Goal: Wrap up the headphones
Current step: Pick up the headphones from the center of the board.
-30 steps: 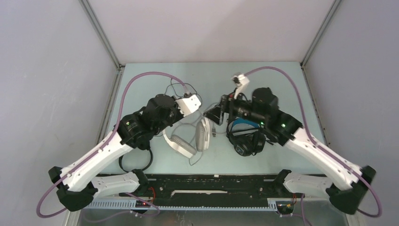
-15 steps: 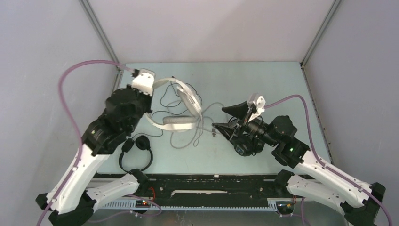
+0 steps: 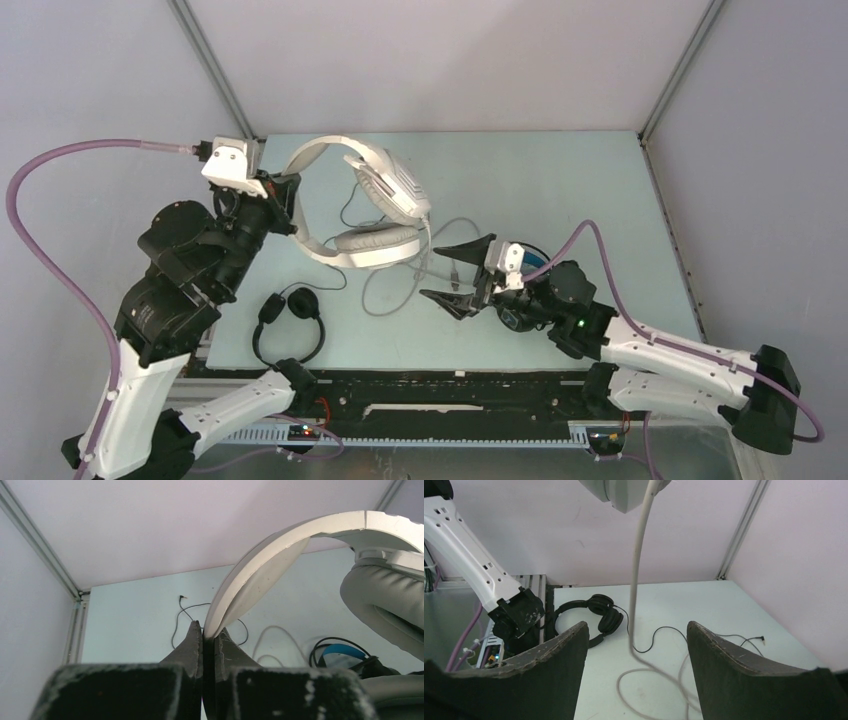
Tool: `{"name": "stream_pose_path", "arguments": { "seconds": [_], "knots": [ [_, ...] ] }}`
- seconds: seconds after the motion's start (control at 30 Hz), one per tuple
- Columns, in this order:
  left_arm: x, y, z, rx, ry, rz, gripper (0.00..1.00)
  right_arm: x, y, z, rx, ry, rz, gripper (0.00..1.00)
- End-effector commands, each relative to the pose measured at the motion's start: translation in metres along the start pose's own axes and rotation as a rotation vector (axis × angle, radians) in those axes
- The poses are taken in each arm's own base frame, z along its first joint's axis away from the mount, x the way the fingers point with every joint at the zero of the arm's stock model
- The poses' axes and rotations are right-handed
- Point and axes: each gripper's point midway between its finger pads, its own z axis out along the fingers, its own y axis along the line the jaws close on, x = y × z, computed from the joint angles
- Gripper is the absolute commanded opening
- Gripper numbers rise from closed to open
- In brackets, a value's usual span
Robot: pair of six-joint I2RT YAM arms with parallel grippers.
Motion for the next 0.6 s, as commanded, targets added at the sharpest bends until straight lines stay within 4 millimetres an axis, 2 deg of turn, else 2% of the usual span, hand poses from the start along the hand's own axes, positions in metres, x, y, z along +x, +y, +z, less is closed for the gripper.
{"name": "stream_pose_path", "arguments": {
  "seconds": [0.0,0.2,0.3,0.5,0.57],
  "knots": [
    [-0.045,-0.011,-0.011,0.069,-0.138,-0.159,0.00,-0.013,0.001,0.011,-0.005,-0.083,-0.096,0.73],
    [-0.054,-0.020,-0.015,0.123,-0.156,-0.208,0.00,0.003,0.005,0.021,-0.038,-0.081,-0.122,0.71],
    [-0.059,-0.022,-0.016,0.135,-0.168,-0.228,0.00,0.017,0.009,0.027,-0.063,-0.057,-0.098,0.68],
    [-0.071,-0.027,-0.023,0.174,-0.203,-0.293,0.00,0.044,0.003,0.029,-0.018,-0.038,-0.084,0.49],
    [-0.076,-0.030,-0.027,0.198,-0.217,-0.313,0.00,0.050,0.000,0.029,-0.005,-0.031,-0.076,0.47]
  ]
}}
